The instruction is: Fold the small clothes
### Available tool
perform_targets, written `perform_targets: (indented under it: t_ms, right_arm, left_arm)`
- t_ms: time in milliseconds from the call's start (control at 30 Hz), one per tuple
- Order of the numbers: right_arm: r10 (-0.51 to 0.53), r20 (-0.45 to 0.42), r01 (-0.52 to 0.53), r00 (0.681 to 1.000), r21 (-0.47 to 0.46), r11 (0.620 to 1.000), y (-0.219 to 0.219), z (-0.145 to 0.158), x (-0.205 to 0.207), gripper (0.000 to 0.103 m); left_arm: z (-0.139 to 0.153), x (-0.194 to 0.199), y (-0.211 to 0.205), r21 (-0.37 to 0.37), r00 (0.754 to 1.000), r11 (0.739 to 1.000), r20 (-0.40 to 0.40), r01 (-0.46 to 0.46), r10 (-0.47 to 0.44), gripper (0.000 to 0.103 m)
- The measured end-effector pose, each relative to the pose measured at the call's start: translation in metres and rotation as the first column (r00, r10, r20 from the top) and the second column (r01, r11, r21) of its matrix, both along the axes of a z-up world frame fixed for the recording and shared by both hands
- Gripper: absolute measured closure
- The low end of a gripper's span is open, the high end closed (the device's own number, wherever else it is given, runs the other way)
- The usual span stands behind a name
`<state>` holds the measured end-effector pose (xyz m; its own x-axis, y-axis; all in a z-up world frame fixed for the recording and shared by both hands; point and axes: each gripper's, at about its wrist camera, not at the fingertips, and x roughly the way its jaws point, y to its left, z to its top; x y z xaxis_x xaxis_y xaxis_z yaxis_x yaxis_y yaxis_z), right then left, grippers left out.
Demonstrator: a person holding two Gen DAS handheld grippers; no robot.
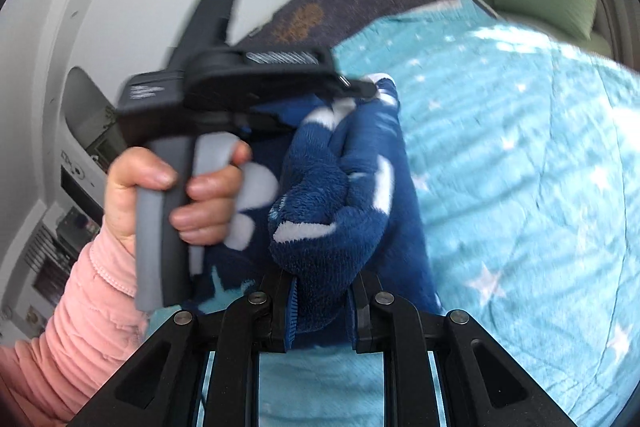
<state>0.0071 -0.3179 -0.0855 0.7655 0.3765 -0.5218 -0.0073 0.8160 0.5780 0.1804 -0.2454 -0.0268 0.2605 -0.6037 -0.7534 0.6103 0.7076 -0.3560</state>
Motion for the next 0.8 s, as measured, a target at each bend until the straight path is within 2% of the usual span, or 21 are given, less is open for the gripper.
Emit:
perform_targets:
  t_ms: [67,133,167,200,267,333,367,400,433,500,567,667,800]
  right_arm:
    - [0.007,-0.018,-0.006,1.0,0.026,1.0,-0.004,-0.007,0.0,0.084]
    - [0.014,-0.026,-0.013,1.0,0.029,0.999,-0.004,-0.008,-0.002,0.083]
    - [0.02,-0.031,-0.019,0.999,0.023,1.0,-0.004,-0.007,-0.003,0.08]
    - [0.023,-0.035,-0.022,0.999,0.013,1.0,-0.004,-0.006,-0.003,0.079]
    - [0.035,-0.041,-0.035,0.999,-0.009,0.999,-0.005,-0.002,-0.006,0.071]
    - [0.051,-0.046,-0.053,0.998,-0.051,0.997,-0.008,0.004,-0.01,0.068]
    - [0.054,-0.04,-0.057,0.998,-0.075,0.996,-0.011,0.008,-0.013,0.067]
    - [0.054,-0.033,-0.057,0.998,-0.09,0.994,-0.014,0.011,-0.017,0.067]
    - [0.054,-0.015,-0.055,0.998,-0.115,0.992,-0.015,0.022,-0.021,0.067]
    - [0.057,0.028,-0.052,0.998,-0.15,0.987,-0.014,0.04,-0.026,0.066]
    - [0.087,0.093,-0.067,0.992,-0.203,0.977,-0.004,0.062,-0.03,0.066]
    - [0.095,0.153,-0.046,0.984,-0.295,0.954,0.012,0.086,-0.033,0.066]
    - [0.103,0.209,-0.045,0.973,-0.268,0.962,0.009,0.103,-0.036,0.066]
  left_arm:
    - [0.011,-0.003,0.007,-0.053,1.0,0.998,-0.024,0.016,-0.018,0.048]
    - [0.028,-0.013,0.021,-0.075,0.999,0.997,0.018,0.028,-0.027,0.047]
    - [0.032,-0.017,0.027,-0.065,0.999,0.998,0.045,0.023,-0.02,0.047]
    - [0.039,-0.024,0.04,-0.04,0.994,0.999,0.105,0.0,0.005,0.047]
    - [0.041,-0.032,0.059,0.001,0.982,0.998,0.18,-0.056,0.055,0.043]
    - [0.035,-0.043,0.083,0.053,0.958,0.988,0.257,-0.147,0.129,0.039]
    - [0.026,-0.05,0.094,0.078,0.947,0.979,0.278,-0.191,0.162,0.039]
    - [0.017,-0.053,0.098,0.099,0.946,0.974,0.275,-0.204,0.17,0.039]
    - [0.008,-0.055,0.1,0.122,0.948,0.97,0.267,-0.209,0.171,0.039]
    - [-0.006,-0.064,0.1,0.145,0.933,0.959,0.306,-0.242,0.189,0.038]
    - [-0.009,-0.071,0.099,0.141,0.918,0.955,0.343,-0.261,0.2,0.038]
    - [-0.009,-0.075,0.093,0.143,0.917,0.956,0.349,-0.255,0.192,0.038]
    - [-0.01,-0.073,0.091,0.154,0.914,0.957,0.366,-0.247,0.177,0.037]
